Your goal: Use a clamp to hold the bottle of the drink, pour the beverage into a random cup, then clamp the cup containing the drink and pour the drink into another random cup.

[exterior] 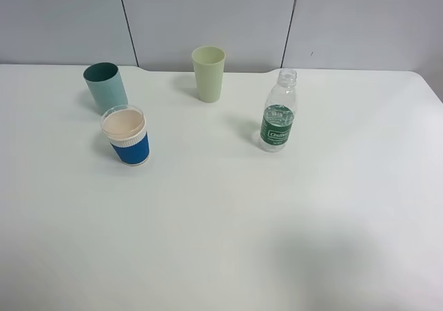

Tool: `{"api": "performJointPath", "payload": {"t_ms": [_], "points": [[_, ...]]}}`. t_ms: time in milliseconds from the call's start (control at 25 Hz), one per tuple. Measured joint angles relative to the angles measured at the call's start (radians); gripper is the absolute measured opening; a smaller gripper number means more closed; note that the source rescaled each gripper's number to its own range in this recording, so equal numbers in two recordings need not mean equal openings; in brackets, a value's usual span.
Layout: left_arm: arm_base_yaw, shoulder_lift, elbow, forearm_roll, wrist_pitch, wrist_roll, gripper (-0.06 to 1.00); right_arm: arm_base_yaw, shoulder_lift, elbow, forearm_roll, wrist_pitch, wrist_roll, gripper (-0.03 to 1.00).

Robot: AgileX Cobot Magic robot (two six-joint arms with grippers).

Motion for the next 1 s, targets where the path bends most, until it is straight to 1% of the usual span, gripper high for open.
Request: {"api": "performJointPath", "payload": {"t_ms": [1000], "points": [[0.000, 0.000, 0.000, 0.000, 0.000, 0.001, 1.00, 0.000, 0.000, 0.000, 0.000, 0.000, 0.000, 0.78]]}}
